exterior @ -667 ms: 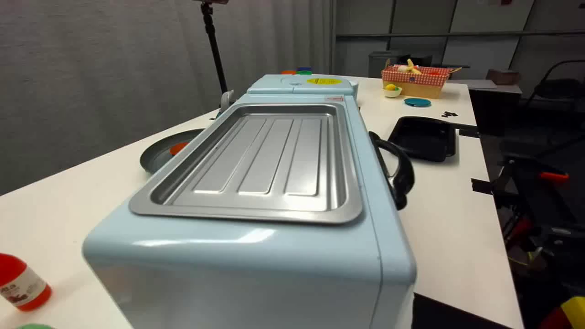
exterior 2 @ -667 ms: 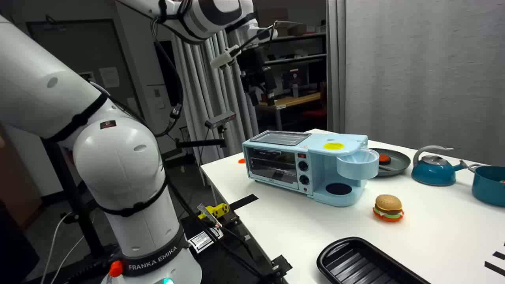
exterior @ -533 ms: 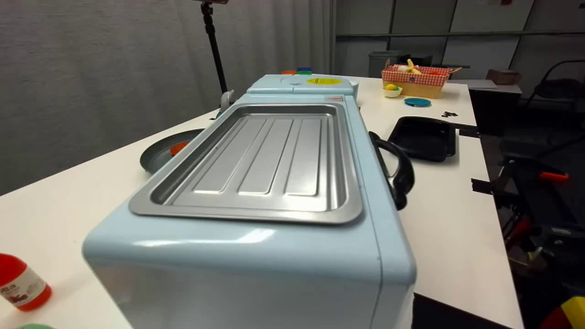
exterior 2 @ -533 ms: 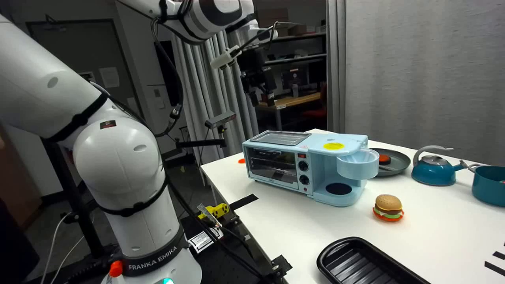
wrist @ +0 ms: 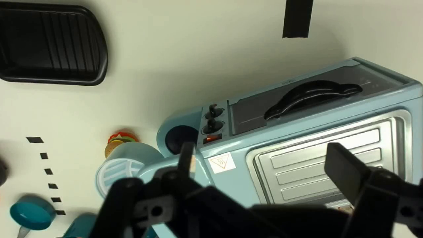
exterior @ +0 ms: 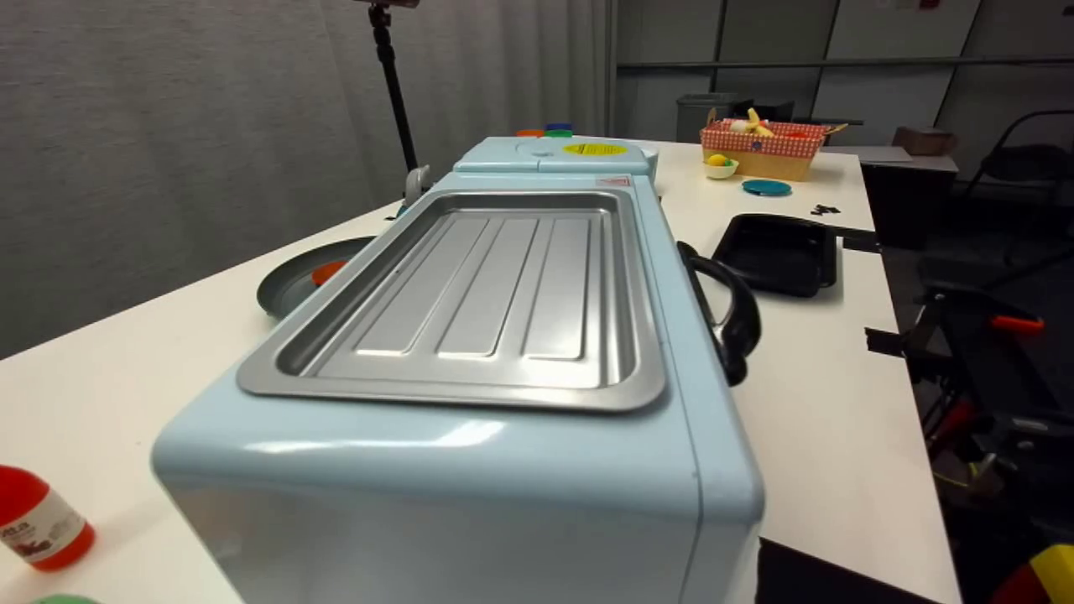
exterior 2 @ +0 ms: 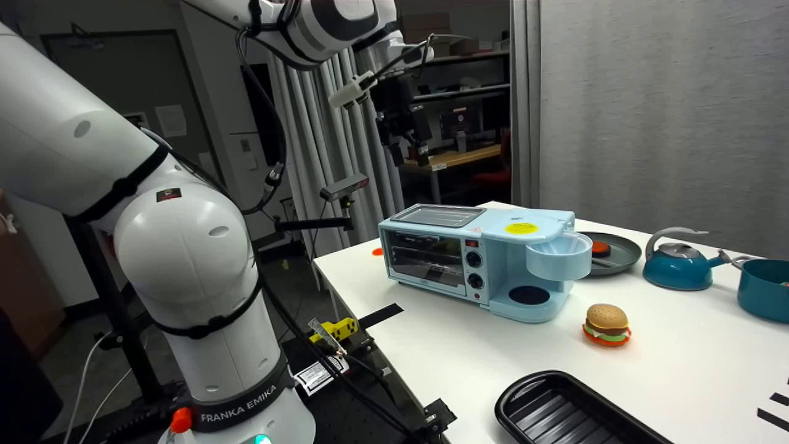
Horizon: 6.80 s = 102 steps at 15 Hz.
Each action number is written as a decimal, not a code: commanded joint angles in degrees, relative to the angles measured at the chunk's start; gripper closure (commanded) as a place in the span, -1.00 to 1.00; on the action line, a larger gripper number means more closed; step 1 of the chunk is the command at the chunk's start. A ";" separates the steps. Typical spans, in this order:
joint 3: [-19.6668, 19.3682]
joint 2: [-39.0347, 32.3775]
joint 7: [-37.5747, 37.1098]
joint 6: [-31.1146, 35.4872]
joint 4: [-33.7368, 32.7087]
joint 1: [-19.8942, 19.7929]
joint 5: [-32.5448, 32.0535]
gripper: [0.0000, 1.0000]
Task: Turn on the switch of the toaster oven
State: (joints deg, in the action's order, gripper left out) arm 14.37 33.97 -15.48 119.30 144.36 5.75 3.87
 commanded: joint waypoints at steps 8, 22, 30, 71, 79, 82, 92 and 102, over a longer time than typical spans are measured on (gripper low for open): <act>-0.65 -1.27 -1.06 1.46 1.51 -0.52 -2.53 -1.00; -5.18 -13.50 -0.19 12.90 8.04 -3.37 -4.97 -0.62; -5.87 -23.45 1.33 19.99 7.35 -3.10 -7.50 0.60; -7.98 -34.06 18.17 26.96 -3.75 -1.51 -3.18 1.00; -8.00 -31.64 18.03 29.16 -2.39 -1.44 -2.83 1.00; -8.10 -31.26 18.13 29.73 -2.21 -1.45 -2.27 1.00; -8.38 -33.55 15.50 32.23 -2.09 -1.76 -4.36 1.00; -9.24 -33.08 14.25 35.86 -0.99 -2.10 -6.63 1.00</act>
State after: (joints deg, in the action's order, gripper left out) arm 5.82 0.70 -0.18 152.61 143.52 3.57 -1.53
